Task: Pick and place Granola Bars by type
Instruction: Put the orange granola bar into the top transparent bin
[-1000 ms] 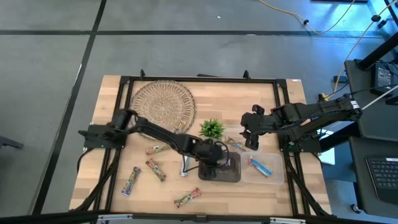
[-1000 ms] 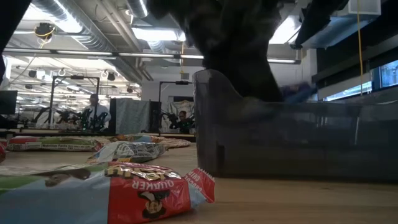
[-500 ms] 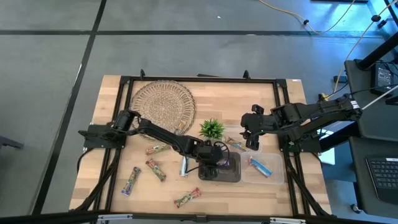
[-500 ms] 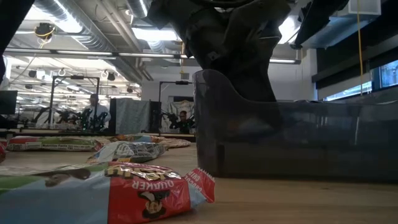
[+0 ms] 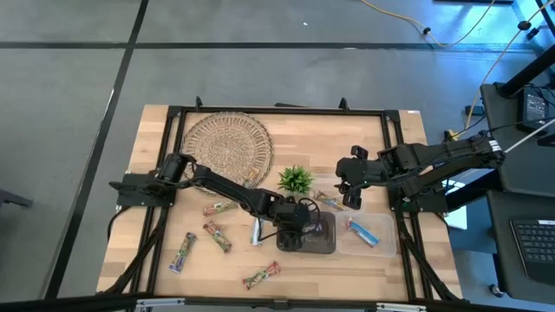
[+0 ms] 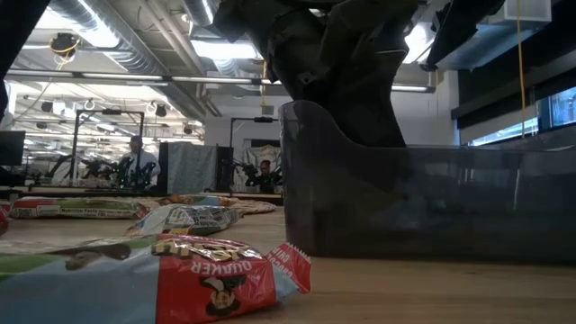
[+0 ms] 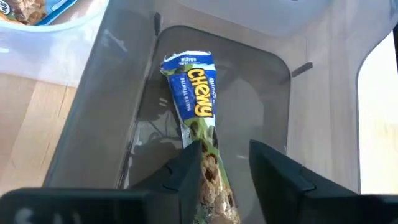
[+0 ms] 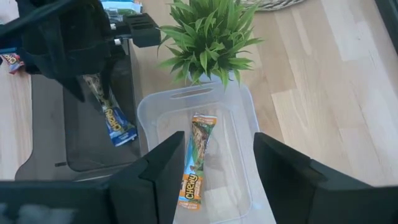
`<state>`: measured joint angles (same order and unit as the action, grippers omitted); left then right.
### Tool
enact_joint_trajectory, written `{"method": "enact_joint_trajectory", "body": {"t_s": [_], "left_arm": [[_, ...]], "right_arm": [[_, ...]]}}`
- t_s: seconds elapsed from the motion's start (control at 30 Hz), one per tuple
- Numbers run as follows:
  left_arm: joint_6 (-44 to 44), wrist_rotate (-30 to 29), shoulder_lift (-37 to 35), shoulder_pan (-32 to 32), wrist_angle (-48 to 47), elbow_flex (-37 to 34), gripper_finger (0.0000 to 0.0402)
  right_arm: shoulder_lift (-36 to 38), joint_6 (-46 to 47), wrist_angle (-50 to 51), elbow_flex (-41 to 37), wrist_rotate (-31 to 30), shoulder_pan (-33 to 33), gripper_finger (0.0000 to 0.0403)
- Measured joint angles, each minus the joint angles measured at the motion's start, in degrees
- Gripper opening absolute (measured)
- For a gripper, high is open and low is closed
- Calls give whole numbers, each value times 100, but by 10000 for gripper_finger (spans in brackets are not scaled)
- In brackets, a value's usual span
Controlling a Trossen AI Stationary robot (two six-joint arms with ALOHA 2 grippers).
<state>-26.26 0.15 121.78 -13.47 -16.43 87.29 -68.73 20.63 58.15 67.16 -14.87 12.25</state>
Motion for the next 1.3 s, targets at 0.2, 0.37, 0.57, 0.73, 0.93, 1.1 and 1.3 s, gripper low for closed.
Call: {"method": "enact_joint_trajectory", "body": {"t_s": [0.2, 0.37, 0.57, 0.73, 0.93, 1.1, 1.3], "left_arm": [[187, 274, -225, 52, -109, 0, 171], [730, 187, -858, 105, -692, 0, 185], [802, -352, -1894, 181, -2050, 0, 185], [492, -1542, -2563, 234, -3159, 0, 187], [-434, -2327, -3224, 570, -4552, -306, 188], [-1113, -2304, -3773, 976, -4352, -1334, 185], [-1936, -2408, -3954, 1349, -3676, -2685, 185]], "right_arm": [[0, 3, -2, 0, 0, -1, 194], [0, 5, -7, 0, 0, -1, 194], [0, 45, -10, 0, -2, 0, 194], [2, 316, -8, 0, -2, 0, 194], [2, 525, -25, 0, -4, 0, 194], [2, 614, -59, 0, -151, -2, 194], [2, 614, -134, 0, -411, -2, 194]]}}
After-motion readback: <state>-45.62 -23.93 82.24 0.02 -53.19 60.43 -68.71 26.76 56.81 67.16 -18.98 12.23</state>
